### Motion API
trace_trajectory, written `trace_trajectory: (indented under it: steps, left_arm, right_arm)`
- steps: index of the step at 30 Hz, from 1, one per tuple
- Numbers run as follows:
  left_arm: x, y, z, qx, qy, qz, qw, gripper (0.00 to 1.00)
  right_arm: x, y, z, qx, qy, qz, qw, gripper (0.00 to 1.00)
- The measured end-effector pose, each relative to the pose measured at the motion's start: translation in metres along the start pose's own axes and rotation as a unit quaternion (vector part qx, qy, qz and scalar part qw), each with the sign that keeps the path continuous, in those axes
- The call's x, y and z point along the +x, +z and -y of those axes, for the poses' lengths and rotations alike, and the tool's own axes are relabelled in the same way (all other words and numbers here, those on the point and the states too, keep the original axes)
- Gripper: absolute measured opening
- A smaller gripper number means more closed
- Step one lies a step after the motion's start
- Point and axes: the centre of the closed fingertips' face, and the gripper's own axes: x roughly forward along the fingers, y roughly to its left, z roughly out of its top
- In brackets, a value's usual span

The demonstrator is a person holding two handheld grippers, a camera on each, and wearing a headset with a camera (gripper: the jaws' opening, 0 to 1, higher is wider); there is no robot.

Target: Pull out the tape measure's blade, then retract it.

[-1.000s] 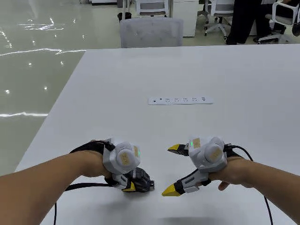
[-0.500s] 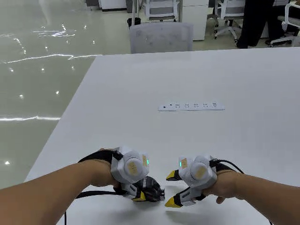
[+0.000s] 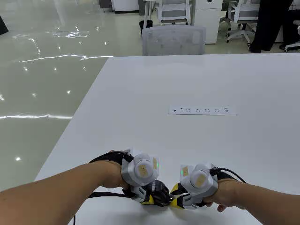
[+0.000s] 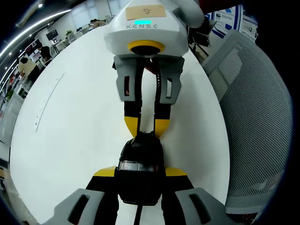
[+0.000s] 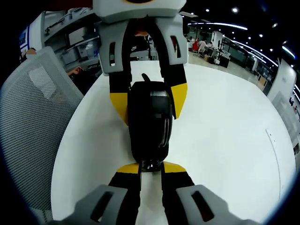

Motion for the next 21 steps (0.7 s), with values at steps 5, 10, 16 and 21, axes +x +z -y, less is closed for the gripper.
trace_trajectory:
  steps: [5,10,16,21]
  left_arm:
    - [0.0,0.0,0.0,-0.001,-0.001,0.002,1.0,0.31]
    - [0.0,0.0,0.0,0.0,-0.002,0.002,1.0,0.31]
    - [0.0,-0.001,0.001,-0.002,0.0,0.001,1.0,0.31]
    - [0.0,0.0,0.0,-0.008,0.001,0.001,1.0,0.31]
  right_arm:
    - [-0.002,0.0,-0.001,-0.002,0.0,0.005,1.0,0.12]
    - [-0.004,-0.002,-0.001,0.02,0.007,0.008,0.9997,0.11]
    - [-0.008,-0.007,-0.002,0.024,0.013,0.004,0.9996,0.11]
    - [-0.017,-0.017,-0.001,0.022,0.016,-0.003,0.9996,0.11]
